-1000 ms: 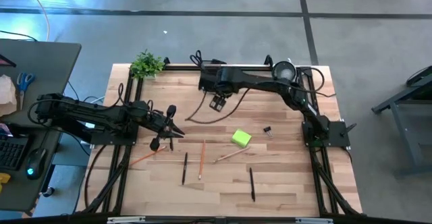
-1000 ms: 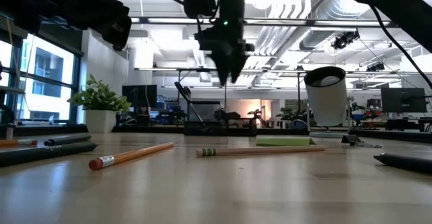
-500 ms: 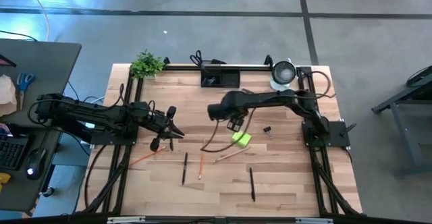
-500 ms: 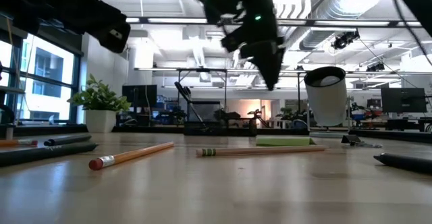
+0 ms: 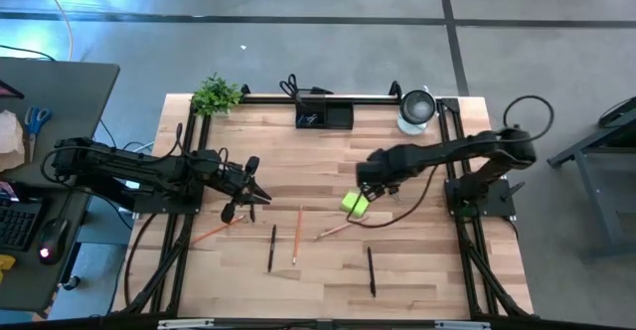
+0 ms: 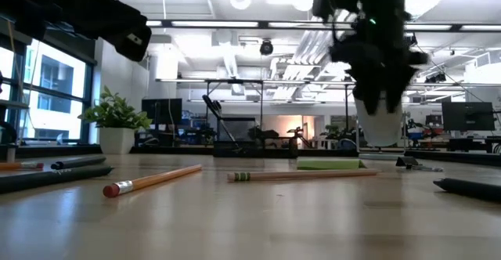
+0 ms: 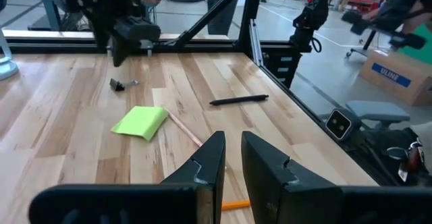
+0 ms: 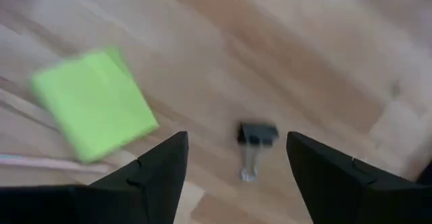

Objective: Pick and place office supplies into organizer
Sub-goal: Put the black binder clip into the black desk organizer

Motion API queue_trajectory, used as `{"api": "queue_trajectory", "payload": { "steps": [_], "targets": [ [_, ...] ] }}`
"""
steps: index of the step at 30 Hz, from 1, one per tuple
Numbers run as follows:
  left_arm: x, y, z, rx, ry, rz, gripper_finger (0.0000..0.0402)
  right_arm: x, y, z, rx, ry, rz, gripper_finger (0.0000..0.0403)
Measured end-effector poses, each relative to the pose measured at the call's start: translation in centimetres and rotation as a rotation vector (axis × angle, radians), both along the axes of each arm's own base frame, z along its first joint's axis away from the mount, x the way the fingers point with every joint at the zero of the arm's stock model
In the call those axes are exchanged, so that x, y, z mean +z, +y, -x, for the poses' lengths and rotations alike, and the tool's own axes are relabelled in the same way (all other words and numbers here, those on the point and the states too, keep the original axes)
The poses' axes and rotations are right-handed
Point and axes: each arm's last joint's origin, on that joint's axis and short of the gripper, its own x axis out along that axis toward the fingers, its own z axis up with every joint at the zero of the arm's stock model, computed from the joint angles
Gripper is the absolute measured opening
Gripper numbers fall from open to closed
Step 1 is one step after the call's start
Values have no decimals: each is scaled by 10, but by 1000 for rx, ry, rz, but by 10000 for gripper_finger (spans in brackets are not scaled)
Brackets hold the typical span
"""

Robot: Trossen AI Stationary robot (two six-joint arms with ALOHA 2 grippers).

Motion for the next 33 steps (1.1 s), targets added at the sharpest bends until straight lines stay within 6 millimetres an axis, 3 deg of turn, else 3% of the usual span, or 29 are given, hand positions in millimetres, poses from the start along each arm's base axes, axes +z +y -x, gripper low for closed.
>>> {"api": "queue_trajectory", "payload": {
  "steps": [4,10,33],
  "targets": [
    [0,0,0,0,-1,0,40,-22,1,18,-67,25,-46,247],
    [0,0,0,2,-2,0,40,-45,0,23,-38,-2,-50,247],
    [0,0,0,8,-1,-2,40,-76,-3,39,-10,-10,38,247]
  ]
}}
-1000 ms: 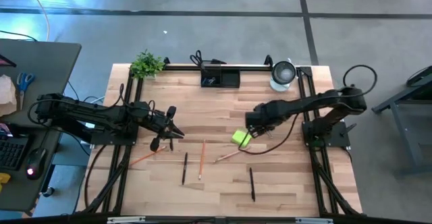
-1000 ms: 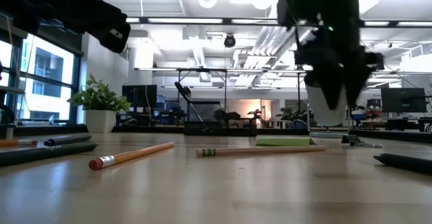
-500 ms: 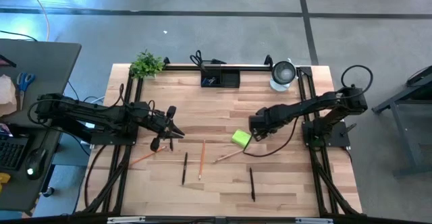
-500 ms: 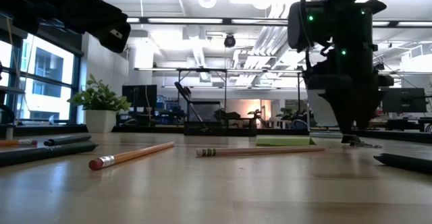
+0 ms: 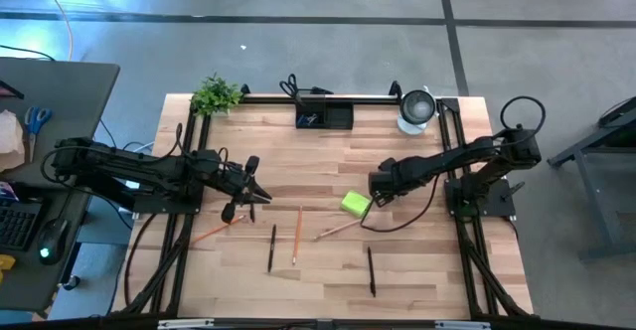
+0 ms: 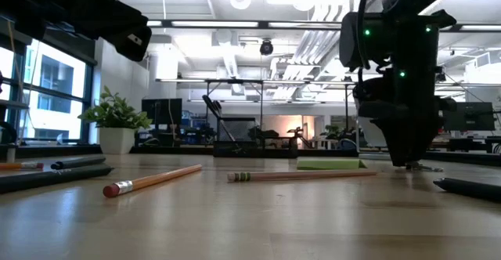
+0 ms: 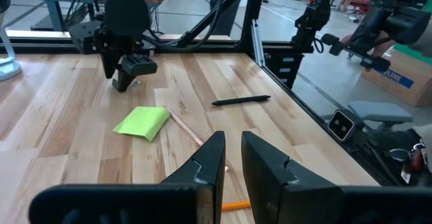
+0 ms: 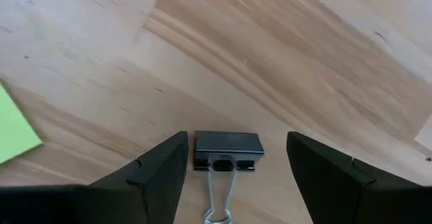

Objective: Pick and place office supplies into organizer
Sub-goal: Put the black binder clip into the black desk organizer

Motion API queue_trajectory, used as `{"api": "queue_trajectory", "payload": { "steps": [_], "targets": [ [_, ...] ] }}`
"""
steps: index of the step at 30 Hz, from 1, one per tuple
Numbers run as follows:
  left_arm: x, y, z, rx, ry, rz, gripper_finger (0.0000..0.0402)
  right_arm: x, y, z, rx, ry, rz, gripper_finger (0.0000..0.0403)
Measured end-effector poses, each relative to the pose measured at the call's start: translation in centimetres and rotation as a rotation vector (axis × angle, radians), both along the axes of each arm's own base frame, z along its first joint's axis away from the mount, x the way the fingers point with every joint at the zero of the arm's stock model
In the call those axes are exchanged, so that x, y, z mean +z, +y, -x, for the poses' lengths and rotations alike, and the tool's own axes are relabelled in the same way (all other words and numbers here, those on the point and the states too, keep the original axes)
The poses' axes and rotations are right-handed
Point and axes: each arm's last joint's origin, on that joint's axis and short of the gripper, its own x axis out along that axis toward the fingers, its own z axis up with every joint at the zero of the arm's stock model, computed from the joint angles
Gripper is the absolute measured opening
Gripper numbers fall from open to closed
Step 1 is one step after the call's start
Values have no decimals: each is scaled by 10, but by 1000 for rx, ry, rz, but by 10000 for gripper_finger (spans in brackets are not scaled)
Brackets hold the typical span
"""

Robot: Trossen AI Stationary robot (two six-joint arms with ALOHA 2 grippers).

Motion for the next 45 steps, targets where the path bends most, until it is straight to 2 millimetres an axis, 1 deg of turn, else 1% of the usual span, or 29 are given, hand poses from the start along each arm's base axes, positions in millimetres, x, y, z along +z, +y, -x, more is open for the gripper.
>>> {"api": "queue_trajectory", "payload": {
  "steps": [5,11,13,16,23,26,30,32,35,38,40,42,45],
  "targets": [
    [0,0,0,0,0,0,40,-4,0,4,-25,3,-14,247],
    [0,0,0,0,1,0,40,-4,0,2,-23,-14,-2,247],
    [0,0,0,0,2,0,40,-4,0,2,-26,-19,-3,241],
    [0,0,0,0,2,0,40,-4,0,1,-47,-31,-16,218],
    [0,0,0,0,2,1,40,-5,1,-2,-51,-62,-33,150],
    [0,0,0,0,2,0,40,-3,1,-6,-50,-87,-40,132],
    [0,0,0,-1,1,-4,40,11,0,-22,-34,-173,-47,131],
    [0,0,0,-1,0,-5,40,24,-4,-36,-7,-244,-24,136],
    [0,0,0,-1,-1,-5,40,49,-14,-58,37,-384,86,139],
    [0,0,0,-1,-1,-5,40,79,-29,-82,95,-539,220,139],
    [0,0,0,-1,-1,-6,40,96,-42,-95,137,-598,300,139],
    [0,0,0,-1,-1,-6,40,107,-57,-109,173,-625,359,139],
    [0,0,0,-2,-1,-7,40,115,-81,-132,240,-632,414,139]
  ]
}}
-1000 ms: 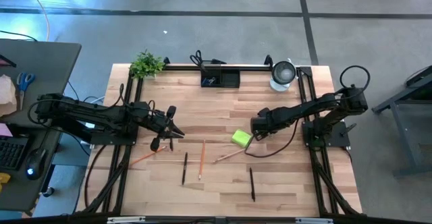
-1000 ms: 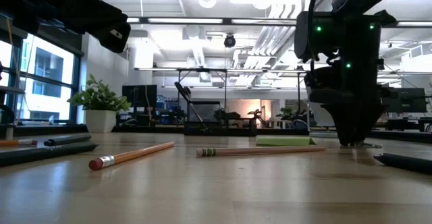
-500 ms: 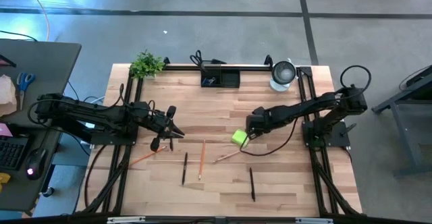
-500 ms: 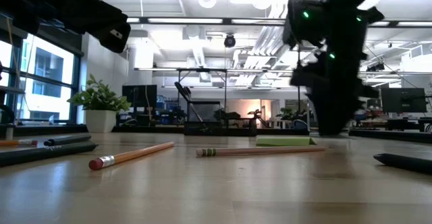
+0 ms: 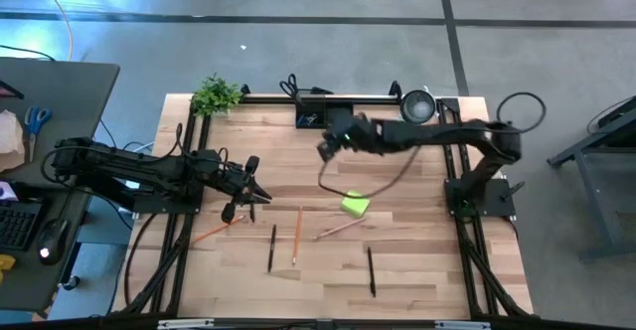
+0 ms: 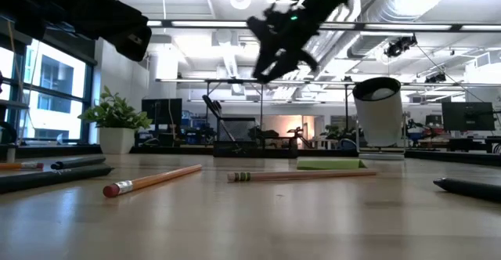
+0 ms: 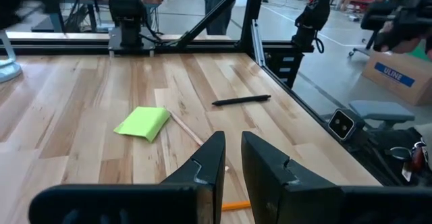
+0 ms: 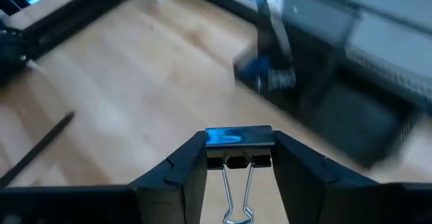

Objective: Pick and place office supplies into organizer
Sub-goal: Put the black binder clip into the black desk organizer

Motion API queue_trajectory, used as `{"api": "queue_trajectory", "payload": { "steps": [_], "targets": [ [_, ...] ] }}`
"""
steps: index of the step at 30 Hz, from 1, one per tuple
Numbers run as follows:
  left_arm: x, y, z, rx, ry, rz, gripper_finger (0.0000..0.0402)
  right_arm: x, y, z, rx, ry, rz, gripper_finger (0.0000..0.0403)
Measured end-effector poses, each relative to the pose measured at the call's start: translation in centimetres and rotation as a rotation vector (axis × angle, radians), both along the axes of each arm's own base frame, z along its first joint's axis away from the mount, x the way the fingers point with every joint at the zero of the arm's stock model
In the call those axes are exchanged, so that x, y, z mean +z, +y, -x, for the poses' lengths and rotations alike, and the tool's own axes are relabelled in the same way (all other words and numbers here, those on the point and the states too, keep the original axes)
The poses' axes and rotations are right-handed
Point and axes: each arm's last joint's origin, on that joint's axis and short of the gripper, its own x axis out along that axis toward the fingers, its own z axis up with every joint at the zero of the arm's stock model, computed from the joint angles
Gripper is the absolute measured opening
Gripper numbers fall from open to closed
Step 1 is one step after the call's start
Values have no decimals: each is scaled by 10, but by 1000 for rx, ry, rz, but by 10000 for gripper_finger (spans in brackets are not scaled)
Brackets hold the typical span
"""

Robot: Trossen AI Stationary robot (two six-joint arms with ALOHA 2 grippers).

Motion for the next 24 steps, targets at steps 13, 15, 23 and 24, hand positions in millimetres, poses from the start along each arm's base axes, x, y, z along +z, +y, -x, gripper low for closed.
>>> {"api": "queue_trajectory", "payload": {
  "steps": [13,15,23,24],
  "targets": [
    [-3,0,1,0,27,0,40,-18,-117,-67,142,118,73,140],
    [-3,0,1,0,31,-8,40,-17,-128,-71,144,132,81,140],
    [-4,0,1,-4,39,-22,40,-22,-144,-77,155,200,55,140],
    [-5,0,1,-3,47,-22,40,-23,-144,-77,157,204,52,140]
  ]
}}
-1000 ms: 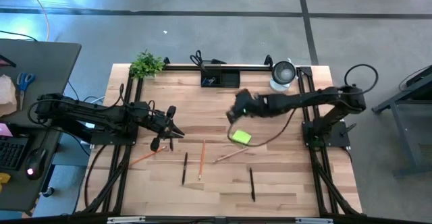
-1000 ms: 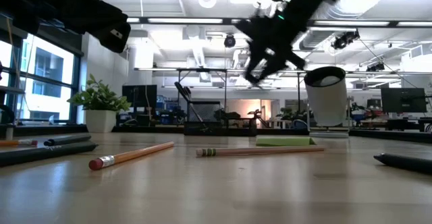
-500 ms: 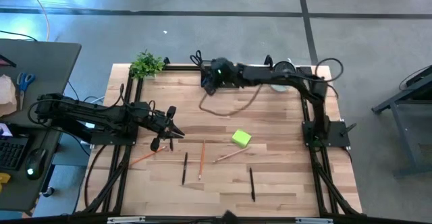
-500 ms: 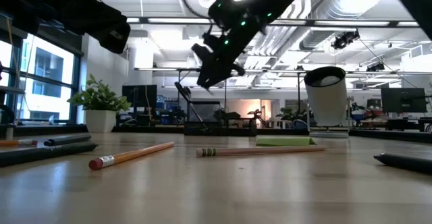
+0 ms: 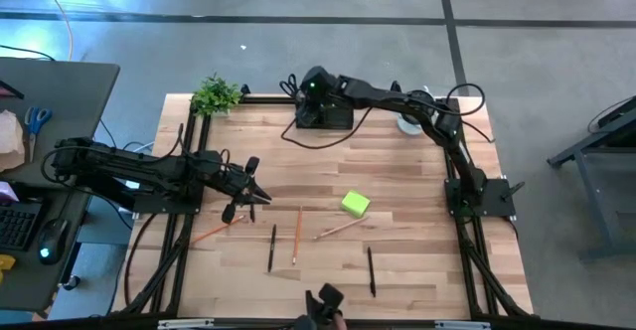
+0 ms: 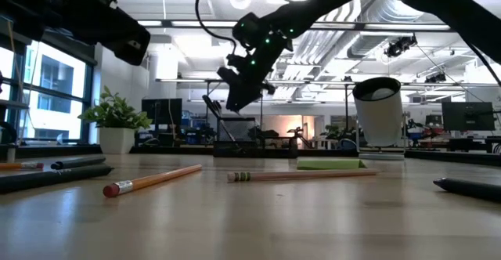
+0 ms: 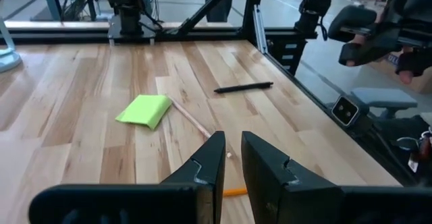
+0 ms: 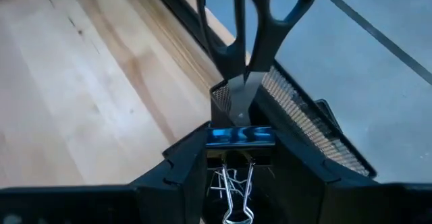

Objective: Pick and place office supplies into organizer
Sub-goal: Put the black binder clip into the black desk organizer, then put the top black pen into the black desk organizer

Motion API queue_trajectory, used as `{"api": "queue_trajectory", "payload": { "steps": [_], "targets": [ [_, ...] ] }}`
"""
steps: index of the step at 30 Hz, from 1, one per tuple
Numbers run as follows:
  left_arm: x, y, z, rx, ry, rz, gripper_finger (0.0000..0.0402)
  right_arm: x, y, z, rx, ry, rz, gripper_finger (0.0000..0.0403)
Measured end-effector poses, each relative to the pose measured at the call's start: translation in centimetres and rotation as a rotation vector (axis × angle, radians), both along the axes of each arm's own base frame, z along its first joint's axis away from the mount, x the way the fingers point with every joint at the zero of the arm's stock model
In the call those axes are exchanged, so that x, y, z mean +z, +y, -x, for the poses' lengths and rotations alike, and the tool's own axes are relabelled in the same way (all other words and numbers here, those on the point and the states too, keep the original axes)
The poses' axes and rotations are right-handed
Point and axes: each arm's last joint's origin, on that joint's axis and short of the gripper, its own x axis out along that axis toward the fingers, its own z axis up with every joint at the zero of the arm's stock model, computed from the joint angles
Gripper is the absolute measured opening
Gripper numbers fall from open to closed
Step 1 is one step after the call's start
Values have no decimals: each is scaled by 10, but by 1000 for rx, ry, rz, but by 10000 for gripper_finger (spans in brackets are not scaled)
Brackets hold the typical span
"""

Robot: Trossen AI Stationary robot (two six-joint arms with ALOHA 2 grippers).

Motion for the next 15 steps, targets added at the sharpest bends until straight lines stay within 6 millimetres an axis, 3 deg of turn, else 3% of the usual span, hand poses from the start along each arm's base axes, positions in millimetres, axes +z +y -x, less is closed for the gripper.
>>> {"api": "queue_trajectory", "payload": {
  "steps": [15],
  "targets": [
    [0,1,0,47,-1,-18,40,-8,1,3,25,57,8,201]
  ]
}}
